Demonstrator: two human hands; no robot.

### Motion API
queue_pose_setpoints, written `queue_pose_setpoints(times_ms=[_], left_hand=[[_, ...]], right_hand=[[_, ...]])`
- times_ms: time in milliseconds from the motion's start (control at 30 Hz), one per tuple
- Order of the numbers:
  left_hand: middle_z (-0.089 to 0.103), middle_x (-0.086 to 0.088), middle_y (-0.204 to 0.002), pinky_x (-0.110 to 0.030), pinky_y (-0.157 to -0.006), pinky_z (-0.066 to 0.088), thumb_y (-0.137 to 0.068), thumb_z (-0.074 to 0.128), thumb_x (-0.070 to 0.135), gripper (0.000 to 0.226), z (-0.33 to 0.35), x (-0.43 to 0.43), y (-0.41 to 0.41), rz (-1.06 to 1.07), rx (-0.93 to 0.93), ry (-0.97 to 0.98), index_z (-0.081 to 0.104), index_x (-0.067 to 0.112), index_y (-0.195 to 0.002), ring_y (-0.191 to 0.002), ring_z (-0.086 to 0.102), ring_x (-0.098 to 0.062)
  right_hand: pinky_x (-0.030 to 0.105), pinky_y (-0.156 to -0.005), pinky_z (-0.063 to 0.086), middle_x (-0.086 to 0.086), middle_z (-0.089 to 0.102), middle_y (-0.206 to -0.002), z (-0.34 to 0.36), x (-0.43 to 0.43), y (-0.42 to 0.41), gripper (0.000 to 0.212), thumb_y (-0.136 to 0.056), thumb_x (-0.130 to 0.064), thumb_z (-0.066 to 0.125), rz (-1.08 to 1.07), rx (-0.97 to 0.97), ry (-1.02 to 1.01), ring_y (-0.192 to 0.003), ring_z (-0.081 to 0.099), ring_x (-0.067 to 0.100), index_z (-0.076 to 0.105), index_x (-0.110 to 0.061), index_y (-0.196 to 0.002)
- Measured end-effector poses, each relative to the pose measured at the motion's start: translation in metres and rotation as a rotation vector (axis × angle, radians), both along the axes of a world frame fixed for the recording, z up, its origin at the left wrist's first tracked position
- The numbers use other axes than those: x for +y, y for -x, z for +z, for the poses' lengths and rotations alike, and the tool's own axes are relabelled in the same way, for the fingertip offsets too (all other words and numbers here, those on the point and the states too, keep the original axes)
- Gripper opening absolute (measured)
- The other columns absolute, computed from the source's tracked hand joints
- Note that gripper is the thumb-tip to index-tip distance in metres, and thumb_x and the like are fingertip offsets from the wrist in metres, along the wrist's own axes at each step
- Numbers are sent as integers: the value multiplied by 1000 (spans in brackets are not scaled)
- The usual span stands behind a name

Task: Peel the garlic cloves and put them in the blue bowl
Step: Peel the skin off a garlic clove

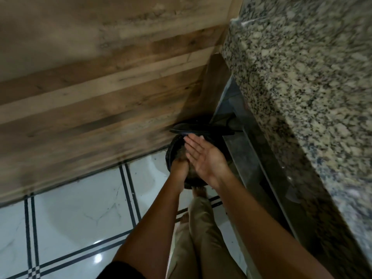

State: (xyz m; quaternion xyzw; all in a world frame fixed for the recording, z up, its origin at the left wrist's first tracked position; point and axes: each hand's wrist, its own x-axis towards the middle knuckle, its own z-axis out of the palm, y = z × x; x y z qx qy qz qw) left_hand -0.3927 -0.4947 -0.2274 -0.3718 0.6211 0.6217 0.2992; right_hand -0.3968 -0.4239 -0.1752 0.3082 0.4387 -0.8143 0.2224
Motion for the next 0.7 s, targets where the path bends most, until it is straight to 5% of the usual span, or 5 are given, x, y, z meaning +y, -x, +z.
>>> queue_pose_setpoints(times_ms=[267, 700], left_hand=[[62, -8, -90, -19, -65, 51, -98, 41, 11, 18, 145, 9, -8, 275, 372, -363, 59, 8, -100, -81, 62, -15], [61, -4, -75, -17, -58, 50, -98, 45, 9, 18, 284, 228, -139, -452, 544, -641, 59, 10, -86, -56, 62, -7]], right_hand=[[27, -87, 49, 10, 65, -114, 106, 41, -41, 25, -98, -16, 44, -242, 206, 35, -104, 63, 19, 58, -9, -117], [24, -71, 52, 7, 60, -84, 239, 226, -235, 18, -86, 2, 60, -1027, 437, -196, -73, 60, 15, 58, -5, -103]])
